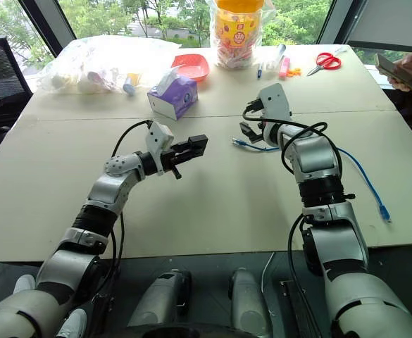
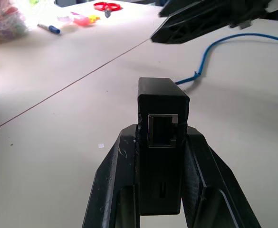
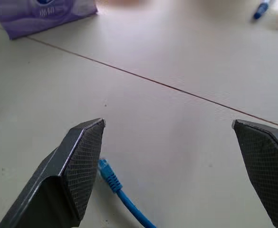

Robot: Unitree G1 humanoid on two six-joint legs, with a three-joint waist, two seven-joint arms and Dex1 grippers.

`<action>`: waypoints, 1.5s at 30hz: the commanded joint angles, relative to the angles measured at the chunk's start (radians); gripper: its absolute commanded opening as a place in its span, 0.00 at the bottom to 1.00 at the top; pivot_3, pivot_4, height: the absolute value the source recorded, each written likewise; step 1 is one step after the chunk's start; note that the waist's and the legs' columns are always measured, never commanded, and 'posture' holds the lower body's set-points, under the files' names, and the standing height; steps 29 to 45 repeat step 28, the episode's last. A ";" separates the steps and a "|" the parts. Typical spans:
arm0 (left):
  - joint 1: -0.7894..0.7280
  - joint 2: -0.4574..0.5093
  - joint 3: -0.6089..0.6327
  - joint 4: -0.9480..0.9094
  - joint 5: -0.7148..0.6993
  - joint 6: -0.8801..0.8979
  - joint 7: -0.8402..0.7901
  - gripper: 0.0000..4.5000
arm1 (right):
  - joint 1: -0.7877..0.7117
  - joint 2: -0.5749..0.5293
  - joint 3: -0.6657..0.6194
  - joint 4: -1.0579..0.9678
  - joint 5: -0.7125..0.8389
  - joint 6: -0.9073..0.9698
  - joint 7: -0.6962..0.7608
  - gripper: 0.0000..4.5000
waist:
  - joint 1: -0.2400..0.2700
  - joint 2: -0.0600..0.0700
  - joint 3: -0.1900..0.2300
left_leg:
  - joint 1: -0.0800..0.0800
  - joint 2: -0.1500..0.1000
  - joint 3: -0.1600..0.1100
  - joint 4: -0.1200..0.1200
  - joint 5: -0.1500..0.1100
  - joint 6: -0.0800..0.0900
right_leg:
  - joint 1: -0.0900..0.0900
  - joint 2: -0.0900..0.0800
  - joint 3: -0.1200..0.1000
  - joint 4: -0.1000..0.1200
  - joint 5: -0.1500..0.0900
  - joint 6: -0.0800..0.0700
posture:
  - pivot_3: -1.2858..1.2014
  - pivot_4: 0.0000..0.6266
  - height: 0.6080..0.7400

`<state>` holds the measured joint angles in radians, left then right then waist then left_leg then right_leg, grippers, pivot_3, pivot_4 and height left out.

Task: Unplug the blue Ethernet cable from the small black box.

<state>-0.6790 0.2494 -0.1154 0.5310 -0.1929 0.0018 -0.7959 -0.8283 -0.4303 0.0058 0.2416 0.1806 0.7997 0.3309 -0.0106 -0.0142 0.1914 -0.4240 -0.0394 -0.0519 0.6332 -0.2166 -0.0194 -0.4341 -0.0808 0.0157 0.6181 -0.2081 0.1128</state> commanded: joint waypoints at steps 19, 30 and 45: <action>0.072 0.088 0.077 0.087 -0.001 -0.107 -0.088 0.99 | 0.355 -0.065 -0.160 -0.691 0.177 0.396 0.019 1.00 | -0.006 0.001 -0.001 | 0.010 0.003 0.001 0.000 0.000 0.001 | 0.008 0.001 0.001 0.000 0.000 0.000 | 0.52 0.24 1.00; 0.201 0.251 0.135 -0.343 -0.162 0.264 -0.182 0.99 | 0.443 -0.150 -0.191 -0.798 0.313 0.398 0.161 1.00 | -0.003 0.001 -0.001 | 0.009 0.003 0.000 0.000 0.000 0.001 | 0.008 0.001 0.001 -0.002 -0.002 -0.003 | 0.52 0.24 1.00; 0.201 0.251 0.135 -0.343 -0.162 0.264 -0.182 0.99 | 0.443 -0.150 -0.191 -0.798 0.313 0.398 0.161 1.00 | -0.003 0.001 -0.001 | 0.009 0.003 0.000 0.000 0.000 0.001 | 0.008 0.001 0.001 -0.002 -0.002 -0.003 | 0.52 0.24 1.00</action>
